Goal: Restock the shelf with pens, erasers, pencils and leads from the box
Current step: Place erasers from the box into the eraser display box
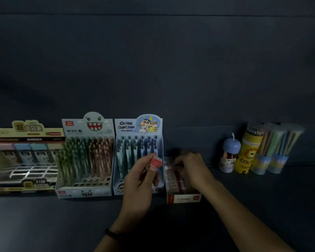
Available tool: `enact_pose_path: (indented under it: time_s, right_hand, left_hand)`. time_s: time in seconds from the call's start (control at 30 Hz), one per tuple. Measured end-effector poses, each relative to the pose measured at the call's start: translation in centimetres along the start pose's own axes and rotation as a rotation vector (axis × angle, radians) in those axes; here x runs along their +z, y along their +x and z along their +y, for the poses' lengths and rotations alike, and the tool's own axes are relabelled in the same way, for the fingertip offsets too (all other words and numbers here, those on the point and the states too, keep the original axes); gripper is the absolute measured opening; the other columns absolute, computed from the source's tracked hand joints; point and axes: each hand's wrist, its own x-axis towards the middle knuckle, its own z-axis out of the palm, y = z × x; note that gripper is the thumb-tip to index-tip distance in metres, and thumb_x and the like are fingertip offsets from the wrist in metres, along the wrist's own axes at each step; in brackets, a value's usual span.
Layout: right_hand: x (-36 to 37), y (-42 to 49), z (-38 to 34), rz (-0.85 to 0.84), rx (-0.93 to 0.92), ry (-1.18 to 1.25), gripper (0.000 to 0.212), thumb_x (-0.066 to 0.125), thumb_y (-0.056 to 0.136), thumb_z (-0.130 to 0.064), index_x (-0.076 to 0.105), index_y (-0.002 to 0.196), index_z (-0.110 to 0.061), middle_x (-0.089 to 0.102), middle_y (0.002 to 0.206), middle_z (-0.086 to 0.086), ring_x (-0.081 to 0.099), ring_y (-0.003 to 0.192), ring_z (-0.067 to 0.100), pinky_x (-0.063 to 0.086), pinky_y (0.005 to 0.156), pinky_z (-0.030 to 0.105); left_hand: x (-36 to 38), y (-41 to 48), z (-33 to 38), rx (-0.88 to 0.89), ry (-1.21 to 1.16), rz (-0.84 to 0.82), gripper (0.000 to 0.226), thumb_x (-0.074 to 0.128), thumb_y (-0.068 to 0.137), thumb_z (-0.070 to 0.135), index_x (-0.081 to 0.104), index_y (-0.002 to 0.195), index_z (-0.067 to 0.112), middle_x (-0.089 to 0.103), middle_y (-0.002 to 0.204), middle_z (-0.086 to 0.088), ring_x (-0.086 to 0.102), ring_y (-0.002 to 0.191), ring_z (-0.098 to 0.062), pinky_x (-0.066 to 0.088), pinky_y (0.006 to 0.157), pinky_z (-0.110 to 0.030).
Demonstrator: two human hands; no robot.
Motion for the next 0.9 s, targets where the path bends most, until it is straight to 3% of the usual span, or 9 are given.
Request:
enact_pose_path:
  time_s: [0.1,0.27,0.37,0.43,0.5,0.57,0.63,0.83,0.9]
  right_hand:
    - [0.7,0.1,0.2,-0.002,0.022,-0.043,0.017,0.073,0.098,-0.015,0.083,0.109,-0.024,0.067,0.119,0.001,0.067,0.107,0.020,0.055,0.093,0.028]
    - [-0.3,-0.3,-0.1,-0.074,-0.017,-0.071,0.020,0.067,0.100,-0.020,0.081,0.112,-0.028,0.072,0.124,-0.002,0.068,0.110,0.016,0.056,0.097,0.032]
    - [-1.9,-1.1,-0.2,-0.077,-0.041,-0.031,0.023,0.066,0.097,-0.022,0.079,0.116,-0.030,0.075,0.118,-0.005,0.071,0.105,0.014,0.058,0.091,0.033]
    - [-2.8,-2.3,-0.6,0.051,-0.012,0.124,0.018,0.068,0.099,-0.026,0.079,0.112,-0.031,0.077,0.108,-0.015,0.070,0.098,0.002,0.055,0.087,0.022]
    - [-3.7,-3.8,-1.6,0.114,0.049,0.441,0.013,0.068,0.102,-0.029,0.081,0.104,-0.029,0.079,0.099,-0.016,0.071,0.094,-0.003,0.051,0.082,0.011]
    - [-4.4,-5.4,-2.8,0.026,0.067,0.756,0.016,0.065,0.104,-0.029,0.081,0.105,-0.024,0.080,0.099,-0.007,0.074,0.096,0.005,0.055,0.084,0.015]
    - [-4.7,-6.4,-3.2,-0.002,0.046,0.873,0.016,0.067,0.102,-0.025,0.080,0.112,-0.023,0.080,0.104,-0.004,0.075,0.101,0.010,0.059,0.087,0.022]
    - [-4.4,-7.3,-1.8,0.042,-0.044,0.792,0.016,0.087,0.085,-0.008,0.082,0.098,-0.016,0.081,0.101,-0.001,0.077,0.098,0.017,0.062,0.092,0.037]
    - [-4.7,-7.3,-1.1,0.035,-0.089,0.723,0.017,0.090,0.081,-0.007,0.082,0.091,-0.017,0.080,0.100,-0.002,0.077,0.096,0.017,0.062,0.090,0.036]
  left_hand:
    - [0.2,0.0,0.1,0.003,-0.030,0.000,0.025,0.053,0.109,0.010,0.070,0.125,0.019,0.073,0.104,-0.011,0.069,0.084,-0.029,0.058,0.078,-0.034]
    - [0.4,0.2,0.5,-0.058,-0.076,0.014,0.015,0.060,0.105,0.012,0.070,0.117,0.012,0.079,0.104,-0.010,0.077,0.092,-0.032,0.061,0.079,-0.039]
    - [0.4,0.1,0.5,-0.068,-0.085,0.022,0.013,0.064,0.101,0.014,0.069,0.112,0.010,0.080,0.105,-0.010,0.078,0.092,-0.033,0.061,0.080,-0.045]
    - [0.5,0.0,0.6,-0.065,-0.078,0.034,0.017,0.069,0.095,0.020,0.071,0.108,0.009,0.081,0.100,-0.011,0.079,0.088,-0.033,0.062,0.077,-0.046]
    - [0.5,-0.1,0.6,-0.047,-0.038,0.043,0.014,0.071,0.094,0.017,0.072,0.106,0.010,0.081,0.096,-0.010,0.079,0.084,-0.032,0.063,0.074,-0.043]
    - [0.4,-0.1,0.5,0.003,0.039,0.044,0.011,0.073,0.095,0.008,0.075,0.105,0.014,0.080,0.091,-0.008,0.078,0.080,-0.028,0.063,0.071,-0.037]
    - [0.2,-0.2,0.2,0.060,0.109,0.036,0.017,0.075,0.094,0.004,0.078,0.102,0.019,0.079,0.090,-0.006,0.078,0.079,-0.023,0.063,0.072,-0.032]
    - [0.1,-0.5,-0.7,0.191,0.244,-0.060,0.027,0.083,0.085,0.006,0.083,0.107,0.021,0.081,0.109,0.007,0.079,0.101,-0.015,0.065,0.087,-0.037]
    - [0.2,-0.5,-0.7,0.223,0.322,-0.088,0.029,0.084,0.084,0.006,0.084,0.108,0.022,0.080,0.114,0.012,0.077,0.106,-0.009,0.064,0.089,-0.032]
